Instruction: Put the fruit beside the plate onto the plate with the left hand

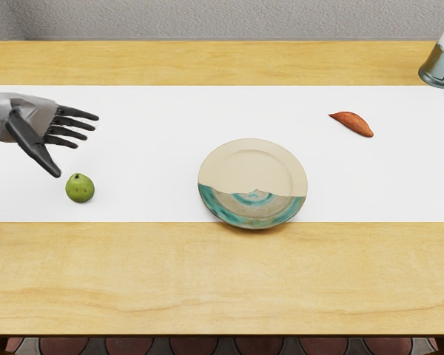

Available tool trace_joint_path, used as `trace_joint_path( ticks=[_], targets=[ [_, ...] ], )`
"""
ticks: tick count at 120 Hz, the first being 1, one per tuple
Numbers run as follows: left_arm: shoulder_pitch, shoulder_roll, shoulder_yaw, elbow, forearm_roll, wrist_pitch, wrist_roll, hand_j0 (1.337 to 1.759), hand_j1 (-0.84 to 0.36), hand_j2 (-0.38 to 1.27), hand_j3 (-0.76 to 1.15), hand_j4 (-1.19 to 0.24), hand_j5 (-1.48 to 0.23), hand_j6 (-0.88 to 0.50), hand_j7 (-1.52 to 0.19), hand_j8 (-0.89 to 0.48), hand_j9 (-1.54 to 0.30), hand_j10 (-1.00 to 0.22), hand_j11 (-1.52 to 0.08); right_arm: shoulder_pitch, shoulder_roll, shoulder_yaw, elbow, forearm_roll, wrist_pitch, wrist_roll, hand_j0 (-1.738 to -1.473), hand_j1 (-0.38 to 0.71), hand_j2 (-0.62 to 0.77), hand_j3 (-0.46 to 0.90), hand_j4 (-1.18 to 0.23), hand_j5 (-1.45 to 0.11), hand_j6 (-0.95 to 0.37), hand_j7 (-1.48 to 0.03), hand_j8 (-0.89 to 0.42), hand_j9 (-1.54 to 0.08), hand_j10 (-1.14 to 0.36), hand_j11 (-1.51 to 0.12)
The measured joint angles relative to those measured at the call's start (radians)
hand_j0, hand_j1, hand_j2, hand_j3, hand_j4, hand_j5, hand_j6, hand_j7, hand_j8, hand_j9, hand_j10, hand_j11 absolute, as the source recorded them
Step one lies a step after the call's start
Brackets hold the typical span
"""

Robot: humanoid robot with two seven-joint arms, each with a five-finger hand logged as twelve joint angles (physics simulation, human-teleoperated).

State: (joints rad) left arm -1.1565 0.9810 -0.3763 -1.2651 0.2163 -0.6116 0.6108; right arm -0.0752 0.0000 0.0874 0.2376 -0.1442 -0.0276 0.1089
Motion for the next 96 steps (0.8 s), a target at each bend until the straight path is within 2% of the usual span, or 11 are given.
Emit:
trace_joint_path(
  ticks=[7, 14, 24, 32, 56, 62, 71, 77, 96],
  targets=[
    [-0.001, 0.029, -0.016, -0.132, 0.108, 0.000, 0.000, 1.658, 0.27, 0.01, 0.00, -0.06, -0.08, -0.06, -0.08, -0.06, -0.08, -0.06, -0.08, 0.000, 0.000, 0.000, 0.000, 0.000, 0.000, 0.000, -1.658, -0.33, 0.00, 0.00, -0.02, -0.02, -0.01, -0.02, -0.01, -0.02, -0.01, -0.02],
    [0.000, 0.031, -0.029, -0.223, 0.200, 0.000, 0.000, 1.658, 0.27, 0.01, 0.00, -0.07, -0.09, -0.07, -0.09, -0.07, -0.09, -0.07, -0.09, 0.000, 0.000, 0.000, 0.000, 0.000, 0.000, 0.000, -1.658, -0.33, 0.00, 0.00, -0.02, -0.02, -0.01, -0.02, -0.01, -0.02, -0.01, -0.02],
    [0.007, 0.030, -0.041, -0.326, 0.324, 0.000, 0.000, 1.658, 0.26, 0.01, 0.00, -0.08, -0.10, -0.08, -0.10, -0.08, -0.10, -0.08, -0.10, 0.000, 0.000, 0.000, 0.000, 0.000, 0.000, 0.000, -1.658, -0.33, 0.00, 0.00, -0.02, -0.02, -0.01, -0.02, -0.01, -0.02, -0.01, -0.02],
    [0.016, 0.021, -0.046, -0.377, 0.438, 0.035, 0.000, 1.658, 0.25, 0.02, 0.00, -0.08, -0.10, -0.08, -0.10, -0.08, -0.10, -0.08, -0.10, 0.000, 0.000, 0.000, 0.000, 0.000, 0.000, 0.000, -1.658, -0.33, 0.00, 0.00, -0.02, -0.02, -0.01, -0.02, -0.01, -0.02, -0.01, -0.02],
    [0.029, 0.010, -0.045, -0.435, 0.700, 0.305, 0.000, 1.658, 0.25, 0.02, 0.00, -0.09, -0.11, -0.09, -0.11, -0.09, -0.11, -0.09, -0.11, 0.000, 0.000, 0.000, 0.000, 0.000, 0.000, 0.000, -1.658, -0.33, 0.00, 0.00, -0.02, -0.02, -0.01, -0.02, -0.01, -0.02, -0.01, -0.02],
    [0.084, -0.018, -0.044, -0.440, 0.742, 0.363, 0.000, 1.658, 0.25, 0.02, 0.00, -0.09, -0.11, -0.09, -0.11, -0.09, -0.11, -0.09, -0.11, 0.000, 0.000, 0.000, 0.000, 0.000, 0.000, 0.000, -1.658, -0.33, 0.00, 0.00, -0.02, -0.02, -0.01, -0.02, -0.01, -0.02, -0.01, -0.02],
    [0.212, -0.072, -0.042, -0.444, 0.838, 0.473, 0.000, 1.658, 0.25, 0.02, 0.00, -0.09, -0.11, -0.09, -0.11, -0.09, -0.11, -0.09, -0.11, 0.000, 0.000, 0.000, 0.000, 0.000, 0.000, 0.000, -1.658, -0.33, 0.00, 0.00, -0.02, -0.02, -0.01, -0.02, -0.01, -0.02, -0.01, -0.02],
    [0.259, -0.097, -0.041, -0.446, 0.913, 0.541, 0.000, 1.658, 0.25, 0.02, 0.00, -0.09, -0.11, -0.09, -0.11, -0.09, -0.11, -0.09, -0.11, 0.000, 0.000, 0.000, 0.000, 0.000, 0.000, 0.000, -1.658, -0.33, 0.00, 0.00, -0.02, -0.02, -0.01, -0.02, -0.01, -0.02, -0.01, -0.02],
    [0.279, -0.141, -0.025, -0.446, 1.089, 0.640, 0.000, 1.658, 0.26, 0.02, 0.00, -0.09, -0.11, -0.09, -0.11, -0.09, -0.10, -0.09, -0.10, 0.000, 0.000, 0.000, 0.000, 0.000, 0.000, 0.000, -1.658, -0.33, 0.00, 0.00, -0.02, -0.02, -0.02, -0.02, -0.01, -0.02, -0.01, -0.02]
  ],
)
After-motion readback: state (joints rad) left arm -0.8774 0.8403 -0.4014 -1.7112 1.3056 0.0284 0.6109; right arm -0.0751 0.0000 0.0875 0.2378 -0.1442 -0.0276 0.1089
